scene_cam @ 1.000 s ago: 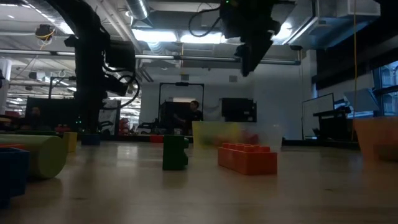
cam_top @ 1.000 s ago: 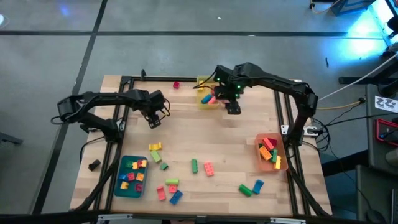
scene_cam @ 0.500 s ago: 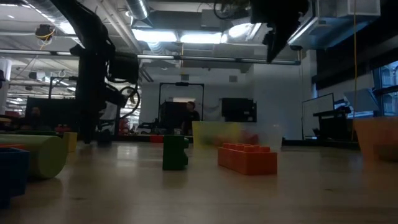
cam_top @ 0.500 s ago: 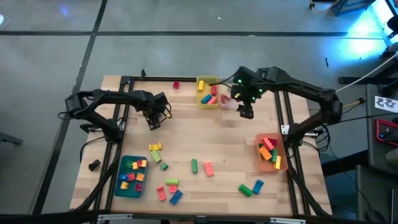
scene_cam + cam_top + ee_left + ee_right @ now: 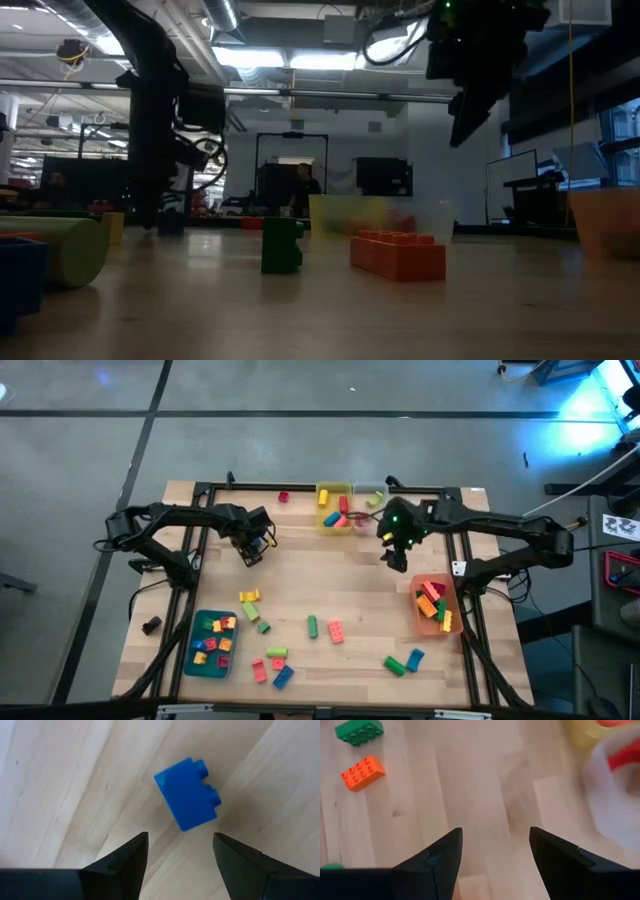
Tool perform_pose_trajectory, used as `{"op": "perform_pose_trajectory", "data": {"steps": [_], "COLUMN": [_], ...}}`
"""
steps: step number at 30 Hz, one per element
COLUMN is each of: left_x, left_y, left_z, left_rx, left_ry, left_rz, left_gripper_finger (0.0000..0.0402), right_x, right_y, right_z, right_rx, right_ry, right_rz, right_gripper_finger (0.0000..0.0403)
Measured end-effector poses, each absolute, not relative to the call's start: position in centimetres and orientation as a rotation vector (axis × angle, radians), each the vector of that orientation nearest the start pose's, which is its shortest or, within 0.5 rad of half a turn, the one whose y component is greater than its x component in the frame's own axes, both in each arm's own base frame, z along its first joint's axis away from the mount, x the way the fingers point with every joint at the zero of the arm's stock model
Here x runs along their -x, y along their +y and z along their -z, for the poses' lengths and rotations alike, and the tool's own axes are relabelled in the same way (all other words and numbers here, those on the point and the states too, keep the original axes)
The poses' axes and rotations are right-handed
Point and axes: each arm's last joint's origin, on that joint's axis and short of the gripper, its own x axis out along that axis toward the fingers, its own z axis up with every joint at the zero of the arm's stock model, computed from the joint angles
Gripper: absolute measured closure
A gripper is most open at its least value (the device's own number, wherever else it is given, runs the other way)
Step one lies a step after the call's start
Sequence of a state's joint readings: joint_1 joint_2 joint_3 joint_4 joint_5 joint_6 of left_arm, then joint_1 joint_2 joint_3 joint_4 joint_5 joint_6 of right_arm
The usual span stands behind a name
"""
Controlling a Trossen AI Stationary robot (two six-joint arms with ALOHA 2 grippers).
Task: Sort blocks by size
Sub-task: Put the blue square game piece into the blue bin
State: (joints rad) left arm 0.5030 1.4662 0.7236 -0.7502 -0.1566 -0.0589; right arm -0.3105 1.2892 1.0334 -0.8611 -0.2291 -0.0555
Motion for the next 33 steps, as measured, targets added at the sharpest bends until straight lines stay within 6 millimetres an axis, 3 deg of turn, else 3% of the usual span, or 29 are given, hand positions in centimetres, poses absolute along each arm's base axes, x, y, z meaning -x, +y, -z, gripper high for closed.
{"op": "perform_pose_trajectory", "data": {"steps": [12,21,33], "left_x": [-20.7,-21.2,-20.8], "left_y": [11.7,12.0,11.9], "left_z": [-16.1,-16.2,-15.5], "left_rx": [0.360,0.359,0.244], "left_ry": [1.345,1.285,1.328], "left_rz": [-0.586,-0.595,-0.520], "left_gripper_finger": [0.0188,0.0188,0.0188], "right_x": [-25.1,-24.9,-25.3], "right_y": [-2.9,-0.1,3.0], "right_z": [-23.6,-21.5,-21.8], "right_rx": [-0.206,-0.157,-0.103], "right_ry": [0.923,0.908,0.840], "right_rz": [-0.047,-0.146,-0.263], "right_gripper_finger": [0.0171,0.0171,0.0171]}}
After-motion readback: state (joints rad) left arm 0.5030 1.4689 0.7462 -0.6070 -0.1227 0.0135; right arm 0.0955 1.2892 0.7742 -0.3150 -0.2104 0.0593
